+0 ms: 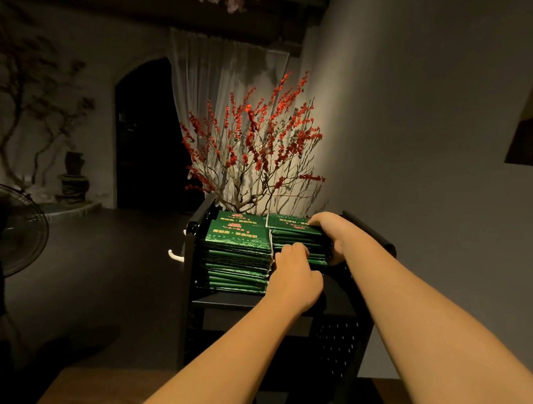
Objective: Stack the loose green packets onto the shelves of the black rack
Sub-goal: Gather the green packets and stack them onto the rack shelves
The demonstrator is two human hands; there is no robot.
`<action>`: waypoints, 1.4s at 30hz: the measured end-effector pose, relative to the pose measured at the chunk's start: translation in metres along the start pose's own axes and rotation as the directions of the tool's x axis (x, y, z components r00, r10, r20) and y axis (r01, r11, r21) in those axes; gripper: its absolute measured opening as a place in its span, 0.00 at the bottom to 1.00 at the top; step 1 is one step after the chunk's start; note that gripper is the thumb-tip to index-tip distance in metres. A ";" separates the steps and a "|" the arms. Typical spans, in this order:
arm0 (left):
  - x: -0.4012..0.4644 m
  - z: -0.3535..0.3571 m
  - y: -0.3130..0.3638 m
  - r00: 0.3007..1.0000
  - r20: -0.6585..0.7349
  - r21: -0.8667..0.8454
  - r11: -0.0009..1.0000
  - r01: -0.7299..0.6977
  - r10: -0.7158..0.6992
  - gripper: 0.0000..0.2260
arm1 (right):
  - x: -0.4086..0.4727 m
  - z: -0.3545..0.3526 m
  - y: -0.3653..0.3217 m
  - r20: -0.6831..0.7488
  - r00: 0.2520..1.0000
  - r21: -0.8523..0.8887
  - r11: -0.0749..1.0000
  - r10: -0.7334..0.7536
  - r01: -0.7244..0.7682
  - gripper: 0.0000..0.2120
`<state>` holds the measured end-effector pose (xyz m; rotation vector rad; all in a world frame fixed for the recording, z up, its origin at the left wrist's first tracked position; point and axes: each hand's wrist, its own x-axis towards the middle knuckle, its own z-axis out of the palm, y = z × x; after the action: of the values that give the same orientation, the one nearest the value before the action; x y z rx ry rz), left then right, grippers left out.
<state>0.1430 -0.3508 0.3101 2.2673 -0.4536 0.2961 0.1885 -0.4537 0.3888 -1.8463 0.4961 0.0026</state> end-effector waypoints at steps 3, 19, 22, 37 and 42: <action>0.000 0.000 0.000 1.000 -0.018 -0.029 1.000 -0.006 0.005 0.18 | 0.005 -0.005 -0.001 -0.015 1.000 0.070 0.998 -0.001 0.002 0.21; 0.000 0.002 -0.005 0.998 -0.055 -0.189 0.981 -0.050 0.040 0.22 | 0.000 -0.009 0.018 0.001 0.994 0.158 0.982 -0.108 0.107 0.39; 0.000 0.003 -0.006 0.998 -0.043 -0.176 0.982 -0.061 0.054 0.27 | 0.004 -0.006 0.026 -0.032 0.989 0.223 0.963 -0.145 0.148 0.27; -0.058 -0.005 0.002 0.986 -0.167 -0.774 0.621 -0.121 -0.016 0.05 | -0.111 0.045 0.106 -0.344 0.780 0.370 0.688 -0.523 0.624 0.10; -0.109 -0.001 -0.039 0.998 -0.039 -0.861 0.508 -0.009 -0.048 0.06 | -0.135 0.079 0.162 -0.227 0.815 0.373 0.725 -0.533 0.578 0.10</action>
<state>0.0597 -0.3008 0.2466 1.2453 -0.4124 0.0731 0.0307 -0.3766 0.2486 -1.4929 -0.0215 -0.5778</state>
